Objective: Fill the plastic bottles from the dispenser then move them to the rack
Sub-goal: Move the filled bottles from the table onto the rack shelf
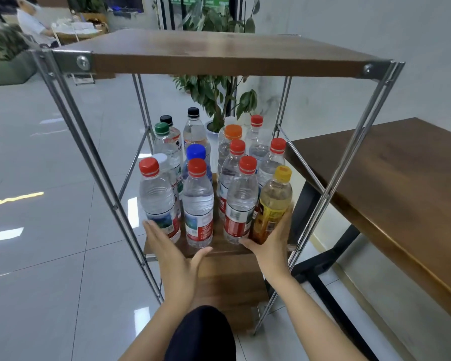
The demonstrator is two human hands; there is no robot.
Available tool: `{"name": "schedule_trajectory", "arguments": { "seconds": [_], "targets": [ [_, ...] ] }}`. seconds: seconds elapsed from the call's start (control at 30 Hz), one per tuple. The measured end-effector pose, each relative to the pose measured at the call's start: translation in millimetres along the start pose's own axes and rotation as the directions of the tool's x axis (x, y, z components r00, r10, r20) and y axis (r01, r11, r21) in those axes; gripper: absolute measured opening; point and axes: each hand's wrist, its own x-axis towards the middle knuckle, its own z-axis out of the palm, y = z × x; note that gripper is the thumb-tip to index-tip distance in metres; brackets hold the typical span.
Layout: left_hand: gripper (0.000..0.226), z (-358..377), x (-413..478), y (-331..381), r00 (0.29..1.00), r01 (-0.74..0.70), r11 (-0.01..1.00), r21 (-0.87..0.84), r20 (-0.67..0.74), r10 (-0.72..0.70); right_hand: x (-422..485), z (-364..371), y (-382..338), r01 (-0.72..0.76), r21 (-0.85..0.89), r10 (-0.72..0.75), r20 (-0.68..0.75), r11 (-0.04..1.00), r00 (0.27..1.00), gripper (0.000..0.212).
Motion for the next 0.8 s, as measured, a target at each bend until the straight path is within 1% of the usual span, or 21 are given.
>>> {"name": "schedule_trajectory", "arguments": {
  "seconds": [0.13,0.23,0.3,0.43,0.6,0.8],
  "targets": [
    [0.138,6,17,-11,0.991,0.128,0.991,-0.030,-0.028,-0.128,2,13,7,-0.049,-0.033,0.047,-0.057,0.998,0.997,0.143],
    [0.141,11,24,-16,0.982,0.180,0.983,-0.039,-0.043,-0.182,2,19,9,-0.049,-0.048,0.044,-0.102,0.998,0.994,0.144],
    [0.143,16,26,-18,0.980,0.190,0.981,-0.044,-0.058,-0.192,1,22,9,-0.058,-0.057,0.050,-0.132,0.997,0.990,0.144],
    [0.145,24,29,-18,0.971,0.213,0.974,-0.081,-0.091,-0.221,2,25,9,-0.085,-0.056,0.077,-0.142,0.995,0.987,0.143],
    [0.144,28,29,-19,0.968,0.212,0.973,-0.088,-0.116,-0.221,3,30,9,-0.107,-0.079,0.092,-0.172,0.991,0.981,0.143],
    [0.143,29,29,-24,0.971,0.194,0.979,-0.066,-0.127,-0.201,3,30,6,-0.116,-0.089,0.102,-0.155,0.989,0.983,0.143]
  ]
}}
